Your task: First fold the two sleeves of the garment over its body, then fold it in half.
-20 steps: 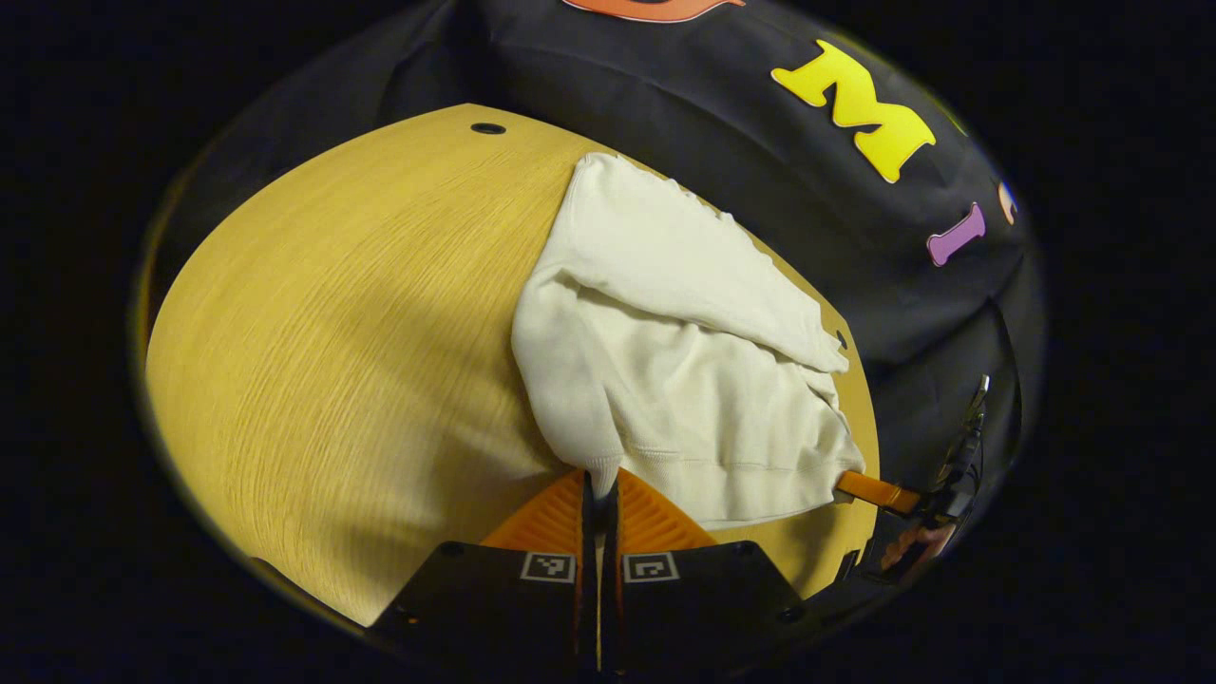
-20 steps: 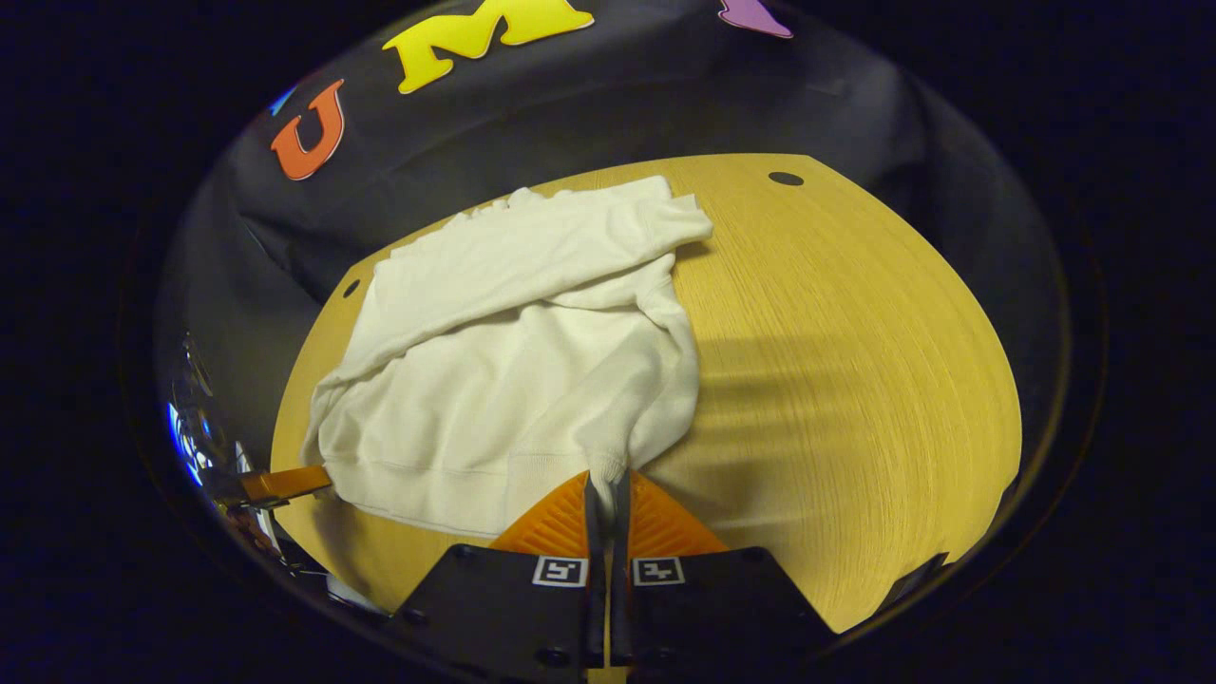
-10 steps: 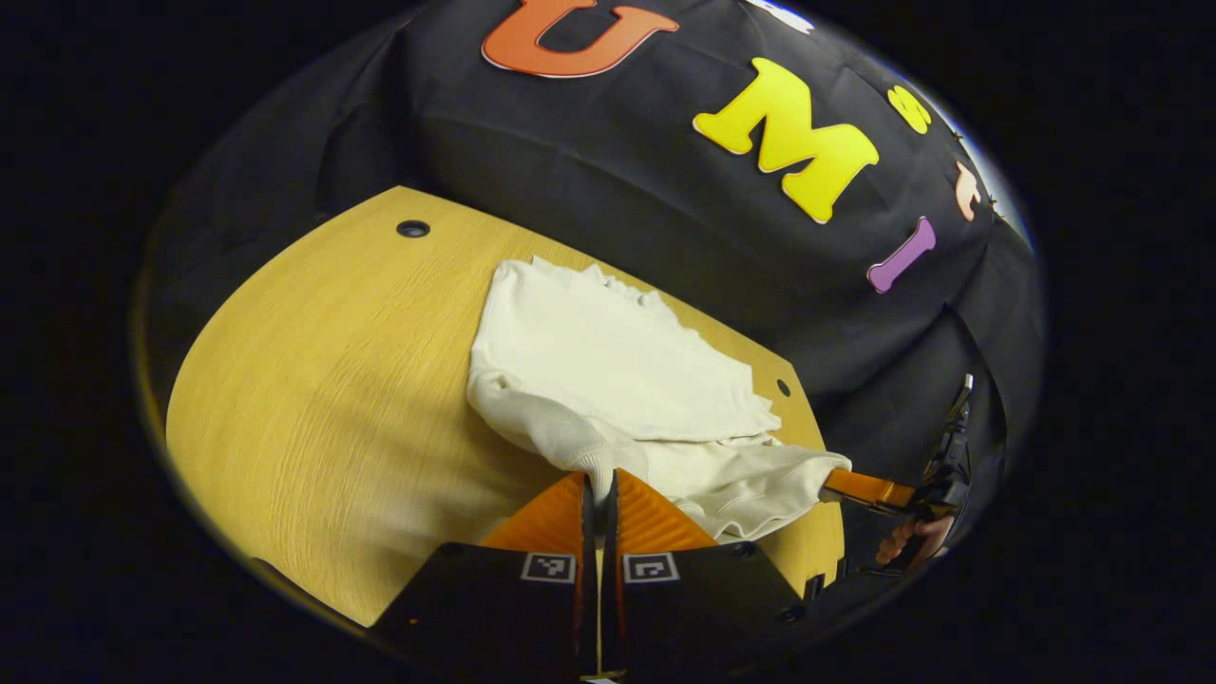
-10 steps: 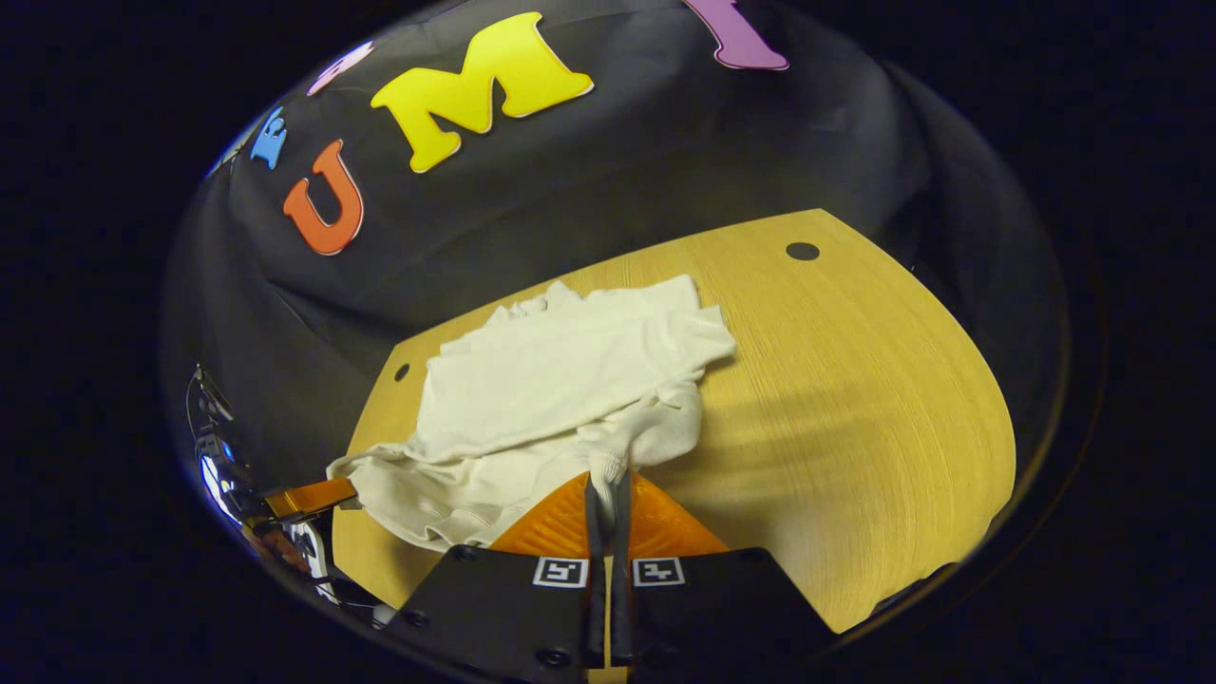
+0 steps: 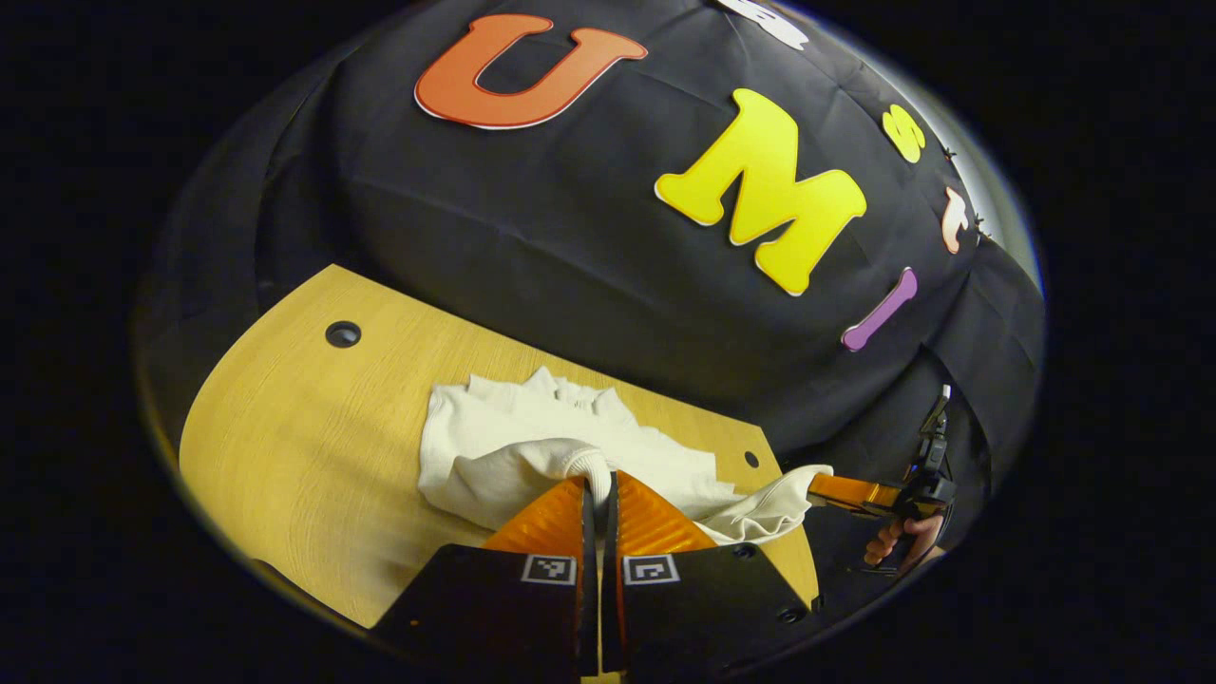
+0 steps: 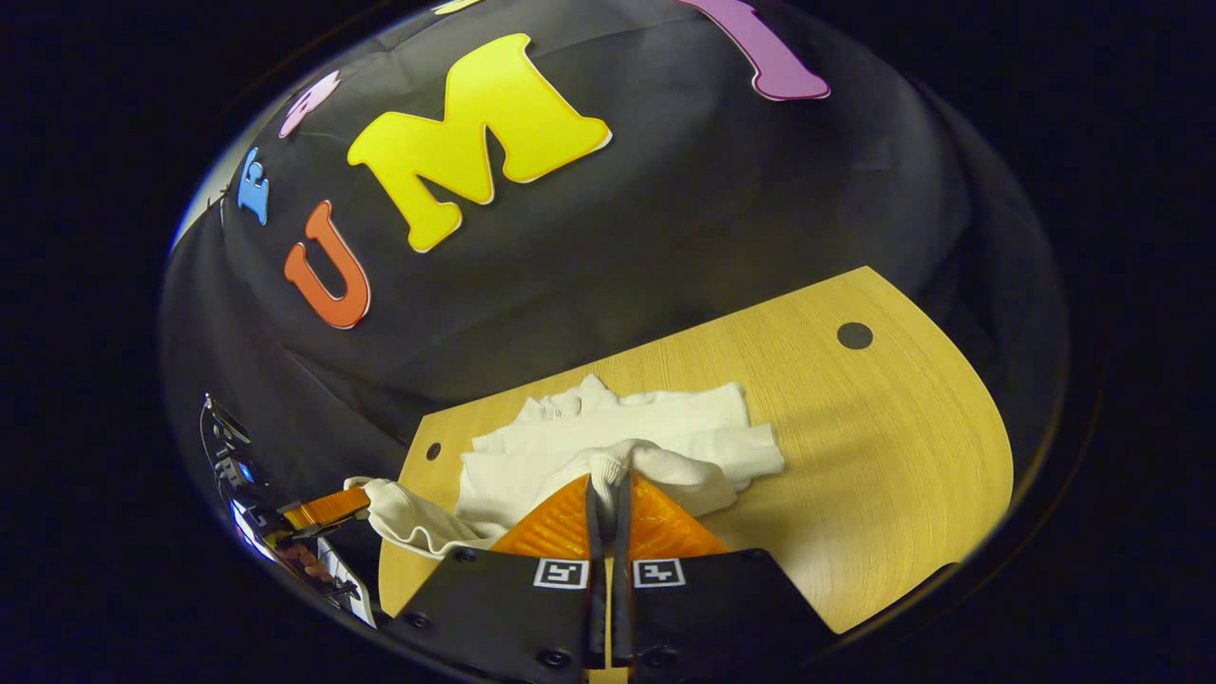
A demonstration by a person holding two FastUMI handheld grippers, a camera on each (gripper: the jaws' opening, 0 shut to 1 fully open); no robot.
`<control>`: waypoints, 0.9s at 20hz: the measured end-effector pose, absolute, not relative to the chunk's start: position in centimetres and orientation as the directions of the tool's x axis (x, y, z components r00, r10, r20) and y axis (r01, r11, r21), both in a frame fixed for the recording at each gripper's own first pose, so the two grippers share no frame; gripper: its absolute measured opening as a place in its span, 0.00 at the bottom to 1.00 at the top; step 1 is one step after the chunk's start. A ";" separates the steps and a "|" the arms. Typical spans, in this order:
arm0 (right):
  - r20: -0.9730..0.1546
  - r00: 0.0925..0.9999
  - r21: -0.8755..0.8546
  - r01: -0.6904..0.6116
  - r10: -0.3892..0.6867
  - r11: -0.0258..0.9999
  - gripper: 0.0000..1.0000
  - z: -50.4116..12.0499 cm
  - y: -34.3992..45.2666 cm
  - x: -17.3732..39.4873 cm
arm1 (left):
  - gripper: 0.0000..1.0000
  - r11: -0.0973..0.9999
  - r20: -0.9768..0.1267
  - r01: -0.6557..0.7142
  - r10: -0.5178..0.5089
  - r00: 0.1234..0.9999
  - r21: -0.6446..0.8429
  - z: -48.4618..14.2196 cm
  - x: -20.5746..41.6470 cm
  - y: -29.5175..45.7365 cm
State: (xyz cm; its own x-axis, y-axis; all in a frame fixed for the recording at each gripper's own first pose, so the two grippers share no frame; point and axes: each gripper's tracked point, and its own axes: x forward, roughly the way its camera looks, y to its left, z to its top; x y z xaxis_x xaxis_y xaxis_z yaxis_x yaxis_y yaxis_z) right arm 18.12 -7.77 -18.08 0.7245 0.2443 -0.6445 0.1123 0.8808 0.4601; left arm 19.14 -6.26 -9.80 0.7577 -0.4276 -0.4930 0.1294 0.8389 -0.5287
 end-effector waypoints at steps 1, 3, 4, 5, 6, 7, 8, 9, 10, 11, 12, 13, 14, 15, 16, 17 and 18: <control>-0.639 0.729 0.467 0.112 0.247 0.877 0.03 -18.2 -7.8 20.1 | 0.04 0.840 -0.484 0.137 -0.428 0.764 -0.525 -9.7 21.0 -6.2; -0.627 0.740 0.475 0.116 0.243 0.872 0.03 -19.1 -8.0 24.1 | 0.04 0.852 -0.477 0.148 -0.416 0.774 -0.502 -10.5 24.7 -5.9; -0.622 0.745 0.479 0.119 0.241 0.870 0.03 -20.0 -8.1 25.8 | 0.04 0.858 -0.475 0.154 -0.411 0.778 -0.490 -11.3 26.6 -6.0; -0.621 0.746 0.479 0.119 0.240 0.870 0.02 -21.3 -8.1 27.5 | 0.04 0.865 -0.482 0.154 -0.405 0.777 -0.478 -12.5 28.1 -6.1; -0.623 0.745 0.476 0.121 0.238 0.871 0.03 -22.8 -8.2 28.8 | 0.04 0.873 -0.486 0.163 -0.400 0.777 -0.459 -13.8 29.5 -6.1; -0.627 0.744 0.468 0.120 0.233 0.875 0.03 -24.4 -8.2 30.1 | 0.04 0.883 -0.488 0.171 -0.392 0.780 -0.437 -15.2 30.7 -5.8; -0.632 0.740 0.456 0.117 0.228 0.882 0.03 -26.2 -8.3 31.2 | 0.04 0.888 -0.497 0.173 -0.390 0.775 -0.427 -16.7 31.8 -6.0; -0.638 0.737 0.446 0.114 0.225 0.888 0.03 -27.7 -8.4 32.1 | 0.04 0.889 -0.505 0.173 -0.390 0.770 -0.423 -18.2 32.7 -6.1; -0.646 0.730 0.437 0.117 0.221 0.892 0.03 -29.4 -8.6 32.8 | 0.04 0.892 -0.514 0.163 -0.383 0.768 -0.422 -19.8 33.6 -6.3; -0.654 0.723 0.434 0.118 0.223 0.893 0.03 -30.9 -8.7 33.2 | 0.04 0.893 -0.522 0.150 -0.377 0.765 -0.425 -21.3 34.3 -6.4; -0.664 0.715 0.433 0.132 0.217 0.892 0.03 -32.1 -8.6 33.6 | 0.04 0.897 -0.533 0.135 -0.364 0.764 -0.420 -22.7 35.1 -6.4; -0.668 0.713 0.437 0.141 0.215 0.888 0.03 -33.0 -8.6 34.0 | 0.04 0.902 -0.542 0.123 -0.352 0.763 -0.414 -24.0 35.6 -6.3; -0.673 0.710 0.436 0.151 0.210 0.887 0.03 -33.9 -8.8 34.2 | 0.04 0.904 -0.547 0.113 -0.345 0.763 -0.412 -25.0 36.0 -6.2; -0.674 0.710 0.435 0.156 0.206 0.887 0.03 -34.5 -8.8 34.4 | 0.04 0.907 -0.550 0.103 -0.335 0.765 -0.409 -25.6 36.3 -6.2; -0.675 0.710 0.438 0.165 0.202 0.884 0.03 -35.0 -8.8 34.7 | 0.04 0.908 -0.548 0.089 -0.322 0.771 -0.409 -26.2 36.6 -6.0; -0.673 0.712 0.444 0.171 0.201 0.880 0.03 -35.4 -8.7 35.0 | 0.04 0.913 -0.550 0.078 -0.308 0.776 -0.401 -26.8 37.0 -5.9; -0.672 0.713 0.448 0.175 0.201 0.876 0.03 -35.8 -8.5 35.4 | 0.04 0.919 -0.555 0.070 -0.294 0.778 -0.387 -27.4 37.2 -5.9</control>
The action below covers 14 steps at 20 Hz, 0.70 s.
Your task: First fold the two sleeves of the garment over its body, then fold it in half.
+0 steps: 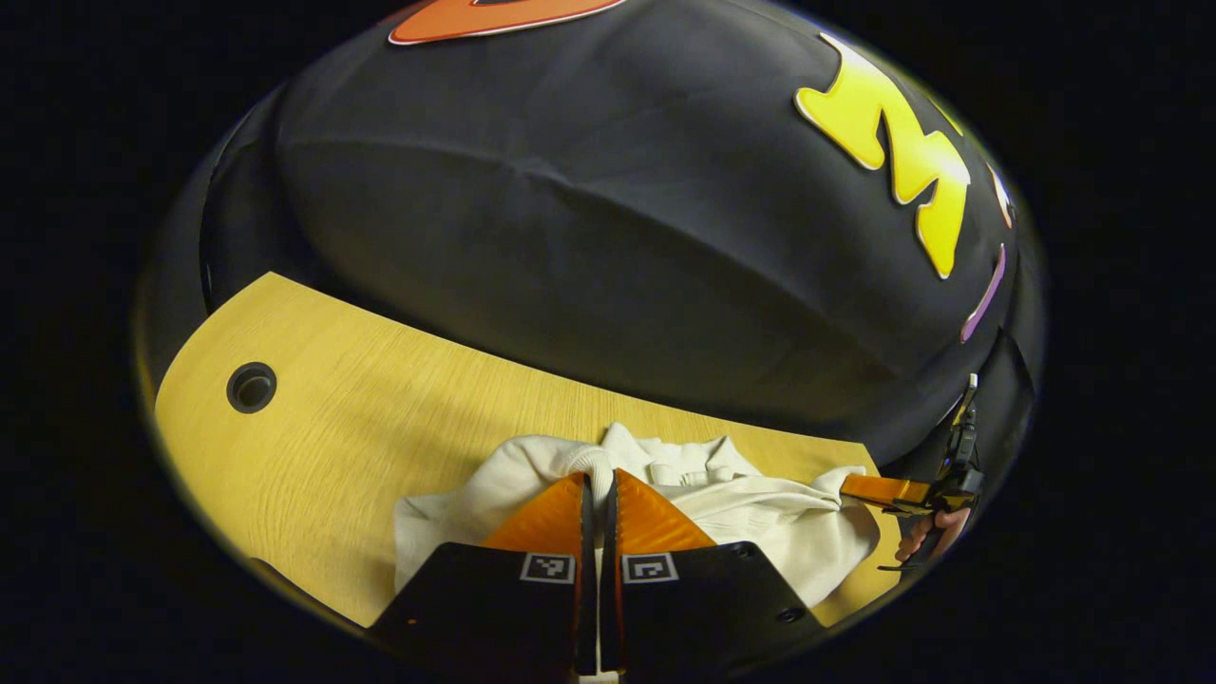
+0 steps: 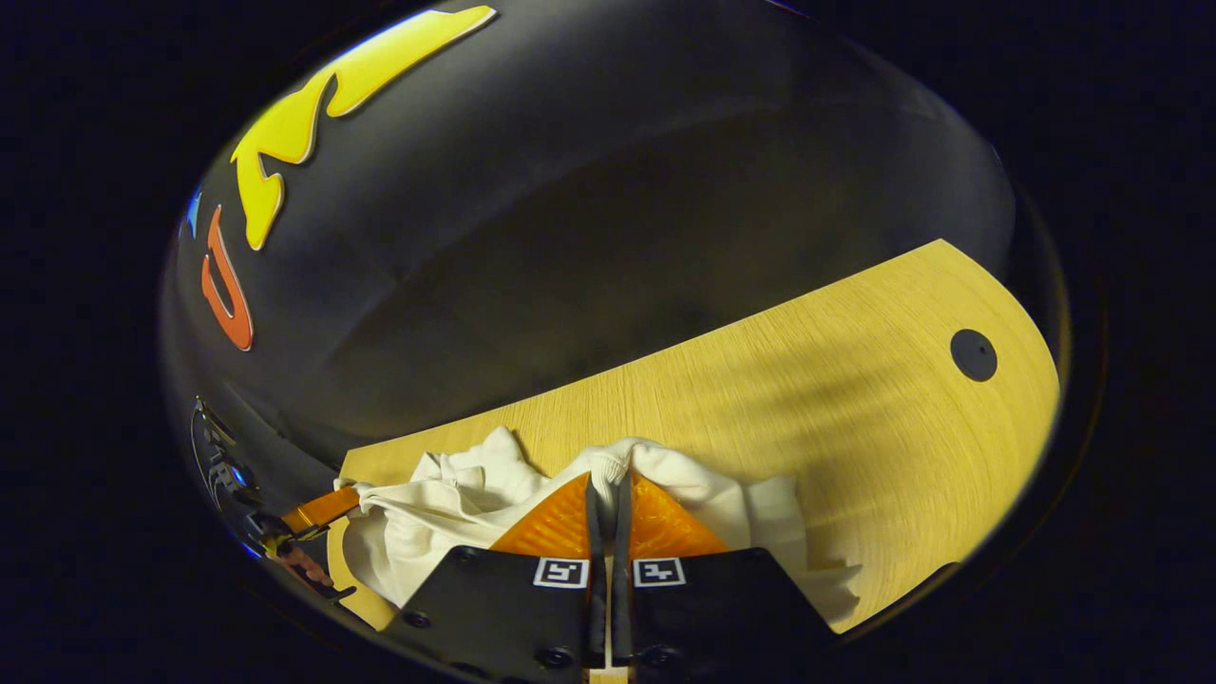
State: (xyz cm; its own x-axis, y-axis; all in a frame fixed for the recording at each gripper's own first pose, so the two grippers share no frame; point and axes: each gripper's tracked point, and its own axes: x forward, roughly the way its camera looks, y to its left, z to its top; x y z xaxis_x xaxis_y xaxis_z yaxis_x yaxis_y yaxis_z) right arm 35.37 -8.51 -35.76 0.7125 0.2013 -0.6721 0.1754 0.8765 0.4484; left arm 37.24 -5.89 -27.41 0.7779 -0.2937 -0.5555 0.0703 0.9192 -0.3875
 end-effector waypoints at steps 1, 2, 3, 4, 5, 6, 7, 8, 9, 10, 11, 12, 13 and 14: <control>-0.676 0.710 0.447 0.183 0.196 0.876 0.03 -36.1 -8.4 35.7 | 0.04 0.927 -0.564 0.061 -0.276 0.778 -0.369 -27.8 37.3 -5.6; -0.676 0.710 0.446 0.183 0.196 0.876 0.03 -36.4 -8.2 35.7 | 0.05 0.933 -0.567 0.059 -0.266 0.779 -0.356 -28.0 37.4 -5.7; -0.677 0.710 0.448 0.188 0.195 0.874 0.09 -36.3 -8.1 35.6 | 0.10 0.935 -0.566 0.060 -0.261 0.782 -0.348 -27.7 37.4 -5.8; -0.671 0.713 0.458 0.186 0.202 0.869 0.10 -35.8 -8.1 35.6 | 0.13 0.937 -0.562 0.062 -0.257 0.786 -0.343 -27.4 37.4 -6.0; -0.660 0.722 0.469 0.184 0.205 0.864 0.16 -35.2 -8.1 35.7 | 0.18 0.937 -0.555 0.067 -0.259 0.791 -0.342 -26.8 37.4 -6.1; -0.651 0.734 0.459 0.179 0.193 0.870 0.17 -34.4 -8.3 35.6 | 0.24 0.941 -0.549 0.065 -0.249 0.798 -0.331 -26.2 37.5 -5.9; -0.639 0.748 0.446 0.172 0.178 0.878 0.32 -33.6 -8.8 35.7 | 0.31 0.945 -0.540 0.066 -0.239 0.807 -0.320 -25.4 37.5 -5.6; -0.612 0.771 0.456 0.162 0.176 0.875 0.33 -32.0 -9.0 35.9 | 0.44 0.949 -0.531 0.071 -0.233 0.815 -0.307 -24.6 37.3 -5.4; -0.599 0.785 0.448 0.165 0.158 0.878 0.39 -30.8 -9.2 35.9 | 0.79 0.954 -0.521 0.076 -0.225 0.823 -0.291 -23.3 37.0 -5.2; -0.585 0.798 0.439 0.165 0.142 0.883 0.43 -29.6 -9.6 35.7 | 0.84 0.958 -0.511 0.079 -0.215 0.832 -0.276 -22.1 36.9 -5.1; -0.570 0.811 0.428 0.155 0.133 0.891 0.41 -28.3 -9.8 35.5 | 0.88 0.962 -0.497 0.081 -0.205 0.843 -0.260 -20.7 36.5 -4.8; -0.558 0.820 0.416 0.143 0.128 0.898 0.43 -27.0 -10.0 35.0 | 0.90 0.966 -0.477 0.088 -0.199 0.856 -0.245 -18.9 36.0 -4.8; -0.537 0.832 0.411 0.116 0.138 0.904 0.55 -25.1 -9.6 34.2 | 0.95 0.969 -0.450 0.096 -0.191 0.872 -0.226 -16.6 35.2 -4.5; -0.522 0.844 0.386 0.101 0.127 0.917 0.67 -23.0 -9.2 33.5 | 0.97 0.974 -0.423 0.102 -0.181 0.888 -0.203 -14.1 34.2 -4.2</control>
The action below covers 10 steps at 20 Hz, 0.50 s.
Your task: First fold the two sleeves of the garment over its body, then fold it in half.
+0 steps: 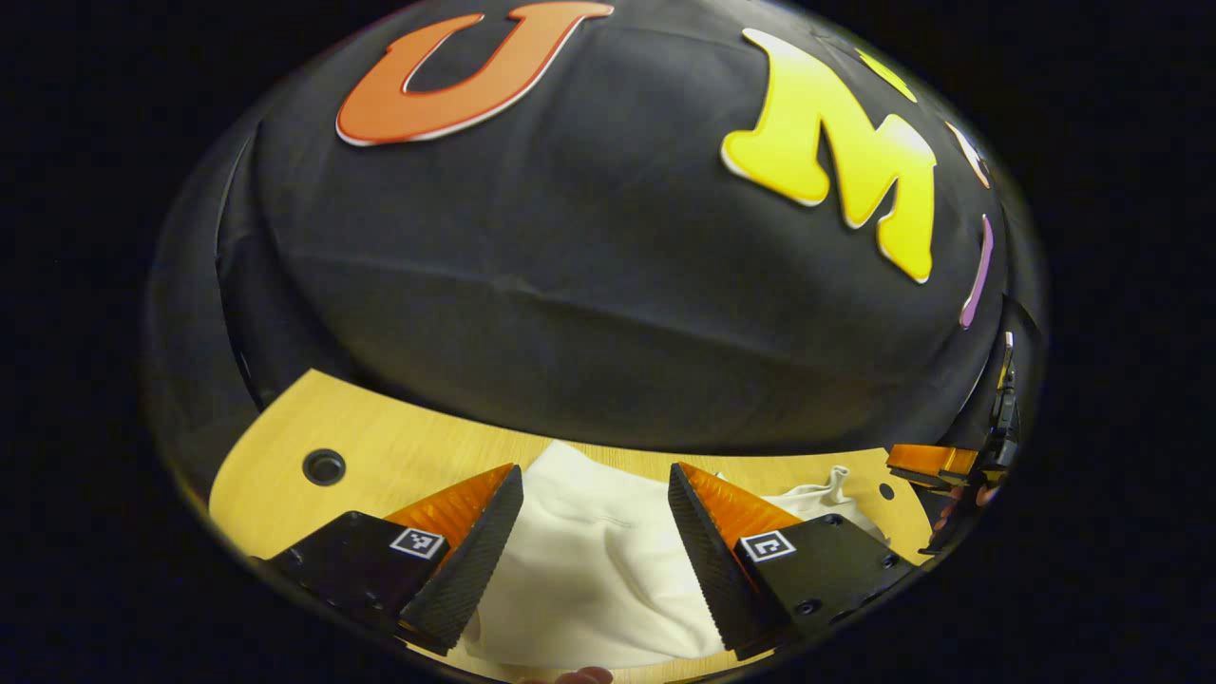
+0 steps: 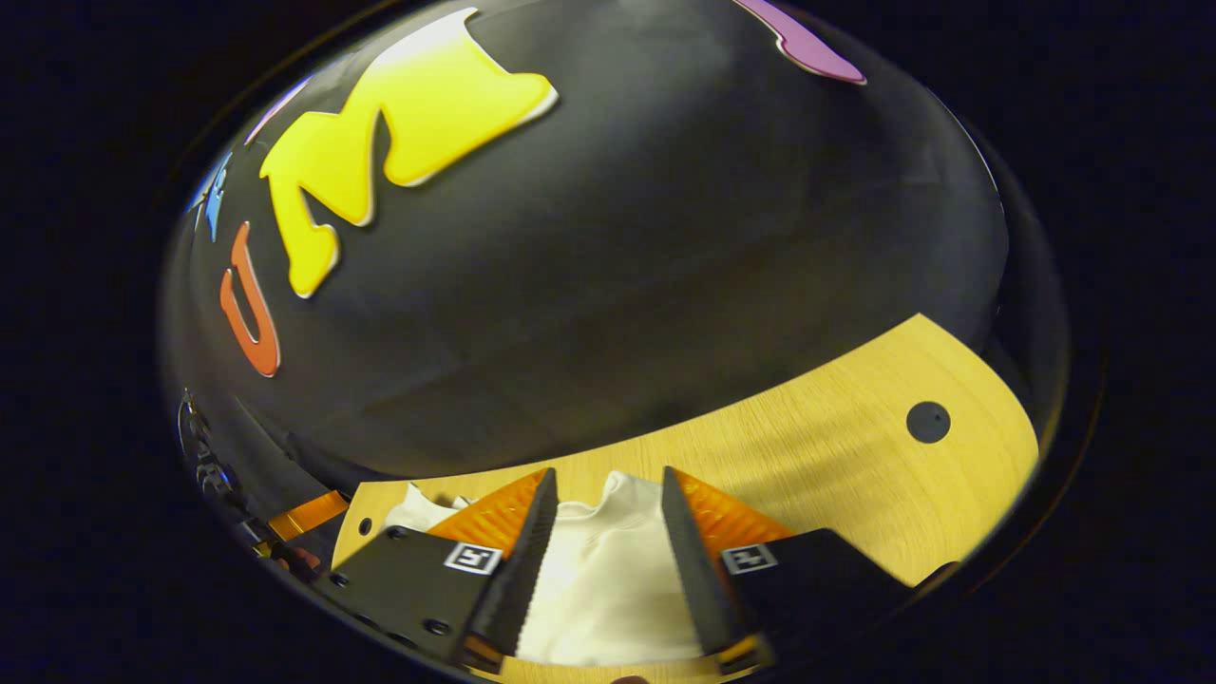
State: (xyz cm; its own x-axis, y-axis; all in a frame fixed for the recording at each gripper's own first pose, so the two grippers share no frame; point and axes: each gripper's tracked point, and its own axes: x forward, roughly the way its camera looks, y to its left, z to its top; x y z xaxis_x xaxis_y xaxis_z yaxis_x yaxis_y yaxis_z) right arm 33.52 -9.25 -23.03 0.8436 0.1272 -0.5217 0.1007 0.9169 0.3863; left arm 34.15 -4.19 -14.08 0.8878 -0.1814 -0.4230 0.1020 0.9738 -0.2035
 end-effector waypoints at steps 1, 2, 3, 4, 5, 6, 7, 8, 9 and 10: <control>-0.497 0.859 0.364 0.081 0.120 0.928 0.86 -21.0 -9.0 32.6 | 0.99 0.979 -0.390 0.102 -0.163 0.906 -0.174 -11.6 33.0 -3.5; -0.466 0.877 0.344 0.060 0.115 0.937 0.80 -18.5 -8.6 31.7 | 0.99 0.985 -0.347 0.097 -0.141 0.927 -0.139 -8.7 32.0 -3.1; -0.432 0.896 0.317 0.046 0.101 0.947 0.87 -16.0 -8.3 30.7 | 0.99 0.991 -0.303 0.086 -0.115 0.946 -0.107 -5.6 30.8 -2.8; -0.400 0.912 0.291 0.031 0.092 0.956 0.87 -13.5 -8.1 29.6 | 0.98 0.994 -0.256 0.071 -0.089 0.963 -0.077 -2.5 29.4 -2.4; -0.360 0.929 0.267 0.018 0.082 0.963 0.86 -10.8 -7.7 28.4 | 0.98 0.997 -0.217 0.056 -0.065 0.974 -0.047 0.2 27.9 -2.4; -0.323 0.944 0.239 0.006 0.074 0.971 0.87 -8.2 -7.3 27.2 | 0.98 0.999 -0.177 0.047 -0.050 0.983 -0.025 2.8 26.4 -2.8; -0.283 0.957 0.210 -0.003 0.063 0.978 0.90 -5.5 -6.9 25.9 | 0.98 0.999 -0.141 0.046 -0.047 0.989 -0.011 5.2 24.7 -3.3; -0.246 0.968 0.181 -0.008 0.054 0.983 0.91 -3.3 -6.5 24.4 | 0.98 0.998 -0.107 0.055 -0.055 0.993 -0.006 7.8 23.1 -4.0; -0.207 0.977 0.157 -0.020 0.053 0.987 0.93 -1.0 -5.8 23.1 | 0.98 0.998 -0.074 0.059 -0.058 0.996 0.000 9.8 21.4 -4.6; -0.176 0.983 0.131 -0.021 0.044 0.991 0.93 0.8 -5.4 21.5 | 0.98 0.998 -0.048 0.059 -0.058 0.997 0.007 11.5 20.0 -5.3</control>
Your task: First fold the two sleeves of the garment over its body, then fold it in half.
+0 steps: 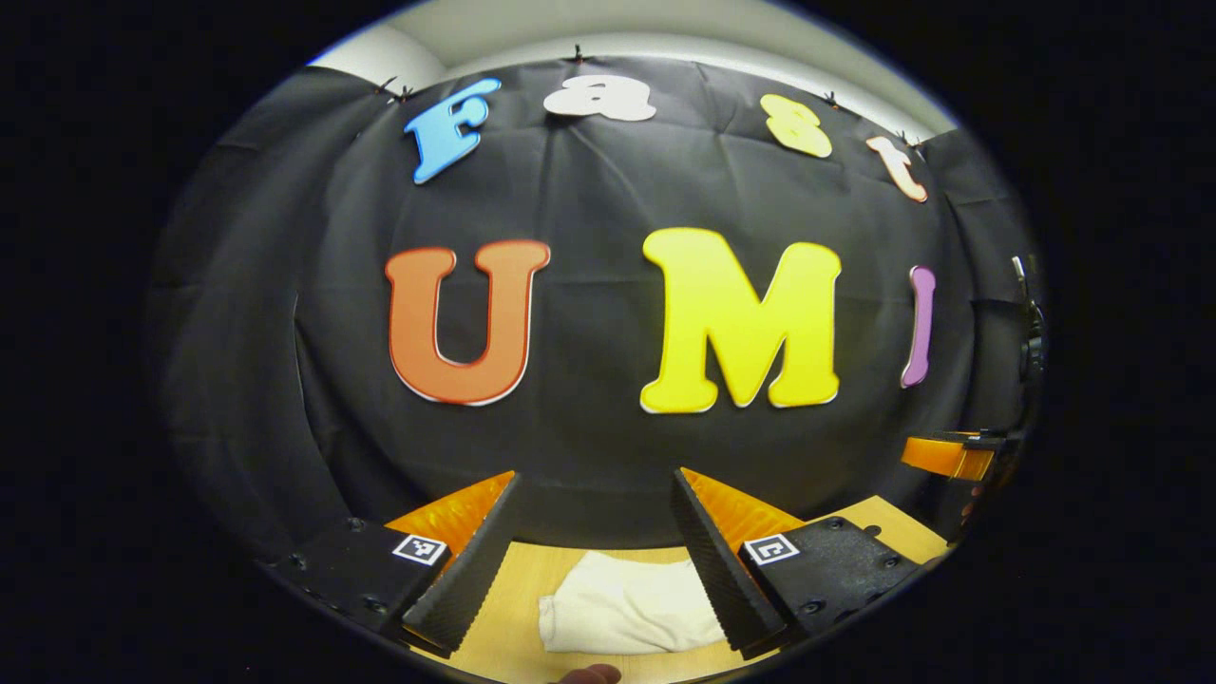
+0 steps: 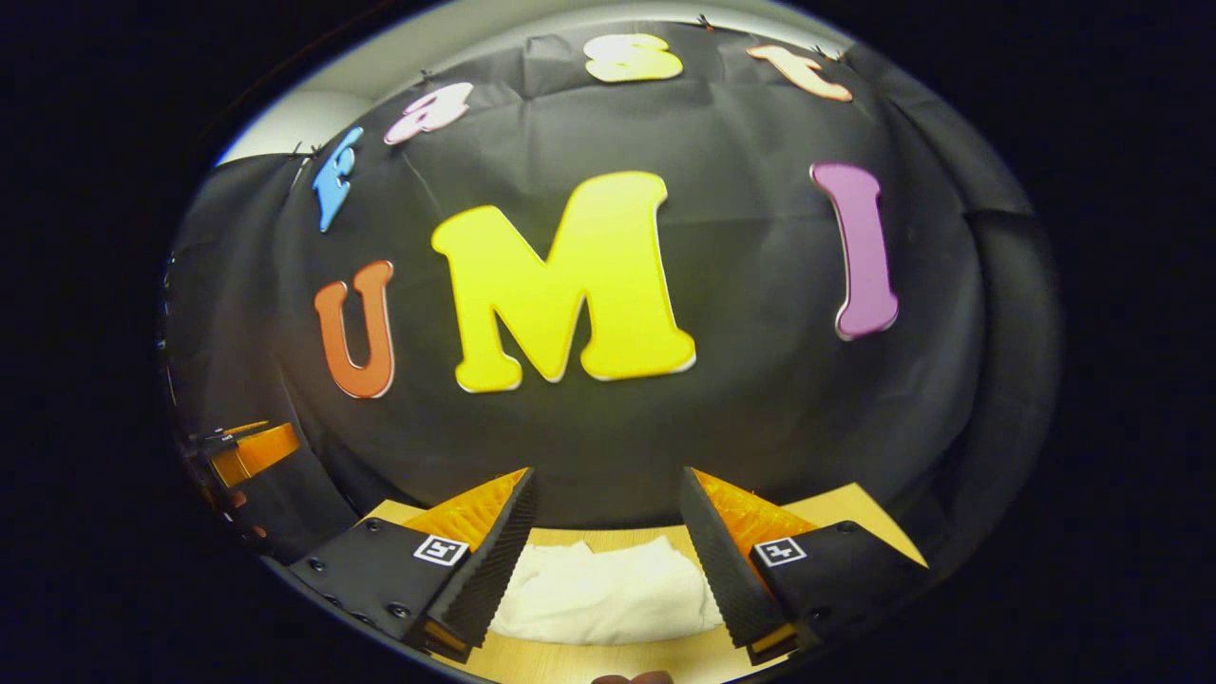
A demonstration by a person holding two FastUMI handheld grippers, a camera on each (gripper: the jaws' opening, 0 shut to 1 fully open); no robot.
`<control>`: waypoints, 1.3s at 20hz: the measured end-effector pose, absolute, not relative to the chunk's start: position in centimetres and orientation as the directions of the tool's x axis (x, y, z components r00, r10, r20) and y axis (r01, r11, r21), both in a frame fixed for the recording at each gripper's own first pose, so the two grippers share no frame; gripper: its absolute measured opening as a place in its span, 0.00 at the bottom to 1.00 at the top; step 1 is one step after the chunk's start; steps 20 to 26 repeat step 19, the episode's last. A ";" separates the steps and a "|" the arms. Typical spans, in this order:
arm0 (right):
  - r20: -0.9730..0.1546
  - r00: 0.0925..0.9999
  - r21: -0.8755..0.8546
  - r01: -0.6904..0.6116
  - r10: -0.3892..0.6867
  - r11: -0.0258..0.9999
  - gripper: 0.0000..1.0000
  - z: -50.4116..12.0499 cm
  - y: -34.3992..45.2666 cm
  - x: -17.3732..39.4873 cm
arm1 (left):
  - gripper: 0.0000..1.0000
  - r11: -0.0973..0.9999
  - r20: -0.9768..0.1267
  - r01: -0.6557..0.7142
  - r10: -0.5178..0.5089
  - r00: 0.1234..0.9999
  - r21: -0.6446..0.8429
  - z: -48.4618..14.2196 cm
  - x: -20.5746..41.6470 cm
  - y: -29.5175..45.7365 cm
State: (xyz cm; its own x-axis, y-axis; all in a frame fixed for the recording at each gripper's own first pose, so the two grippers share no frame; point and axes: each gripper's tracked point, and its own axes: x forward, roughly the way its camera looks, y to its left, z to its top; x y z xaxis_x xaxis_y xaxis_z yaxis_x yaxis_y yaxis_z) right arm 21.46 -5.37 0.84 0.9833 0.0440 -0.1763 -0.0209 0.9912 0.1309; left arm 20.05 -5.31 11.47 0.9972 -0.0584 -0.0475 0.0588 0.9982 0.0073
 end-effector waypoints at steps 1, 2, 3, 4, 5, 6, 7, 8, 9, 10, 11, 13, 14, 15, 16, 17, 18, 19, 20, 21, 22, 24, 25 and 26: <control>-0.148 0.988 0.112 -0.024 0.041 0.993 0.94 2.6 -5.2 19.8 | 0.97 0.998 -0.025 0.056 -0.055 0.998 0.011 12.7 18.7 -5.8; -0.125 0.991 0.100 -0.033 0.045 0.994 0.95 4.2 -3.8 17.0 | 0.97 0.999 -0.010 0.051 -0.051 0.999 0.018 13.7 17.3 -6.1; -0.111 0.993 0.091 -0.036 0.046 0.995 0.95 5.2 -3.3 15.5 | 0.97 0.998 -0.002 0.047 -0.047 0.999 0.028 14.6 16.1 -6.4; -0.099 0.994 0.080 -0.040 0.048 0.996 0.95 5.8 -2.9 14.0 | 0.97 0.999 0.013 0.039 -0.040 0.999 0.038 15.4 14.9 -6.7; -0.086 0.995 0.068 -0.047 0.053 0.997 0.95 6.4 -2.3 12.6 | 0.98 0.998 0.039 0.028 -0.030 0.999 0.050 16.3 13.9 -6.9; -0.069 0.996 0.057 -0.047 0.051 0.997 0.95 6.8 -2.1 11.4 | 0.98 0.998 0.055 0.020 -0.023 0.998 0.062 16.6 12.5 -7.2; -0.054 0.997 0.041 -0.044 0.046 0.998 0.95 7.1 -1.9 10.0 | 0.97 0.997 0.065 0.020 -0.024 0.998 0.069 16.8 11.2 -7.7; -0.048 0.998 0.029 -0.041 0.043 0.999 0.95 7.1 -1.6 8.8 | 0.97 0.997 0.060 0.027 -0.031 0.998 0.070 16.6 10.2 -8.1; -0.046 0.998 0.024 -0.039 0.040 0.999 0.95 6.9 -1.5 7.7 | 0.97 0.998 0.049 0.033 -0.036 0.998 0.060 16.1 9.2 -8.4; -0.049 0.998 0.022 -0.030 0.031 0.999 0.95 6.7 -1.7 6.8 | 0.97 0.998 0.044 0.032 -0.034 0.998 0.049 15.7 8.1 -8.2; -0.045 0.999 0.017 -0.009 0.010 1.000 0.95 6.4 -2.1 6.0 | 0.97 0.999 0.039 0.031 -0.033 0.999 0.038 15.2 7.1 -8.3; -0.036 0.999 0.002 0.020 -0.020 1.000 0.95 6.0 -2.7 4.7 | 0.97 1.000 0.040 0.012 -0.013 0.999 0.023 14.6 5.6 -8.2; -0.036 0.999 -0.005 0.021 -0.021 1.000 0.95 5.5 -2.6 3.9 | 0.97 1.000 0.035 0.010 -0.010 0.999 0.010 14.1 5.0 -8.3; -0.040 0.999 -0.004 0.014 -0.014 1.000 0.95 5.3 -2.3 3.3 | 0.98 1.000 0.031 0.014 -0.014 0.999 -0.005 13.8 4.6 -8.5; -0.044 0.999 0.001 0.009 -0.009 1.000 0.95 5.1 -2.1 3.0 | 0.97 1.000 0.029 0.014 -0.014 0.999 -0.014 13.6 4.2 -8.7; -0.046 0.999 0.017 0.007 -0.007 1.000 0.95 5.0 -1.9 2.8 | 0.97 1.000 0.022 0.013 -0.013 1.000 -0.013 13.3 3.9 -8.6; -0.049 0.999 0.033 0.007 -0.005 0.999 0.95 4.9 -1.9 2.8 | 0.97 1.000 0.024 0.010 -0.010 1.000 -0.007 13.3 3.9 -8.5; -0.053 0.999 0.052 0.003 0.000 0.999 0.95 4.7 -1.8 2.9 | 0.97 1.000 0.020 0.011 -0.011 1.000 0.000 13.3 3.8 -8.6; -0.053 0.999 0.052 0.003 0.000 0.999 0.95 4.7 -1.8 2.9 | 0.97 1.000 0.020 0.011 -0.011 1.000 0.000 13.3 3.8 -8.6; -0.053 0.999 0.052 0.003 0.000 0.999 0.95 4.7 -1.8 2.9 | 0.97 1.000 0.020 0.011 -0.011 1.000 0.000 13.3 3.8 -8.6; -0.053 0.999 0.052 0.003 0.000 0.999 0.95 4.7 -1.8 2.9 | 0.97 1.000 0.020 0.011 -0.011 1.000 0.000 13.3 3.8 -8.6; -0.053 0.999 0.052 0.003 0.000 0.999 0.95 4.7 -1.8 2.9 | 0.97 1.000 0.020 0.011 -0.011 1.000 0.000 13.3 3.8 -8.6; -0.053 0.999 0.052 0.003 0.000 0.999 0.95 4.7 -1.8 2.9 | 0.97 1.000 0.020 0.011 -0.011 1.000 0.000 13.3 3.8 -8.6; -0.053 0.999 0.052 0.003 0.000 0.999 0.95 4.7 -1.8 2.9 | 0.97 1.000 0.020 0.011 -0.011 1.000 0.000 13.3 3.8 -8.6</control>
